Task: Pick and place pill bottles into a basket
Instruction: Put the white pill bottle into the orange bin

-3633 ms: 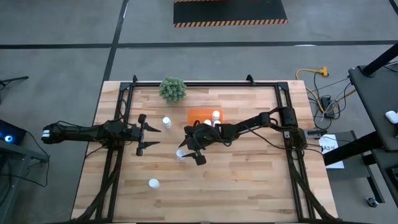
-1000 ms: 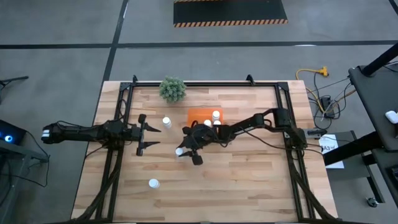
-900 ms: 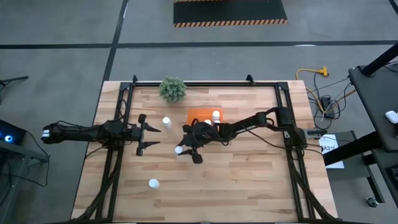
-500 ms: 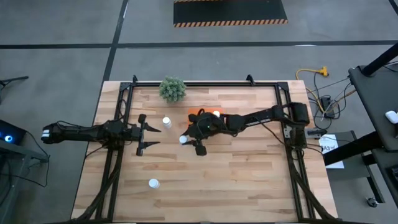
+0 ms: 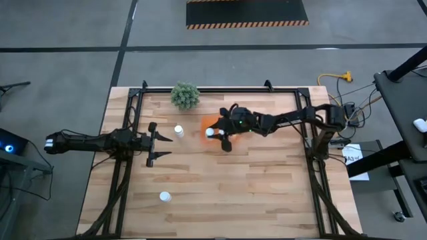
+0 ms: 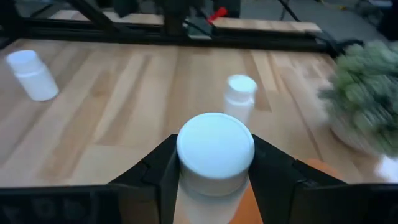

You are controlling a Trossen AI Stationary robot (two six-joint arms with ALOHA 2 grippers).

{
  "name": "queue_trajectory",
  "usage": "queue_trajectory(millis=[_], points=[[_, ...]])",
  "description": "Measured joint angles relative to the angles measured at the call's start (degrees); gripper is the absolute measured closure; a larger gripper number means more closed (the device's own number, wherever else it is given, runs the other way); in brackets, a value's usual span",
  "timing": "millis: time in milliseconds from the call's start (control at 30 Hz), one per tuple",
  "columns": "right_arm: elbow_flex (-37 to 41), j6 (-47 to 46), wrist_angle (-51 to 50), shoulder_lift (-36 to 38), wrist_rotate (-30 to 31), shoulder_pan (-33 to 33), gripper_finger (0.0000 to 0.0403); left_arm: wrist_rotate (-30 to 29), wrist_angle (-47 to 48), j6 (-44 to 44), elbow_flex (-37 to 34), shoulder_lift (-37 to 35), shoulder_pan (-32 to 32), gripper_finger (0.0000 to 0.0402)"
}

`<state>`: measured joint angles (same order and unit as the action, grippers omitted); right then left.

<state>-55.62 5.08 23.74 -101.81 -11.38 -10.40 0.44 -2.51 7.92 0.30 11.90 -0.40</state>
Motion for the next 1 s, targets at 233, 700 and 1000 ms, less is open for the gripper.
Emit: queue_trajectory(millis=[233,700,1000], points=[[1.58,0.30,0.60,0.93,-0.04,-3.51,0.0259,0.05,0.03,0.02,-0.02,0.02,0.00,0.0185],[6.62,-0.35,6.66,1.19,-0.80,-9.65,0.0259,0.05,-0.01,0.01,-0.01,-0.02,0.00,0.0185],[8.83,-0.48,6.88,1.19,-1.12,-10.21,0.0259,0.05,-0.01,0.01,0.00,-0.02,0.00,0.0185]])
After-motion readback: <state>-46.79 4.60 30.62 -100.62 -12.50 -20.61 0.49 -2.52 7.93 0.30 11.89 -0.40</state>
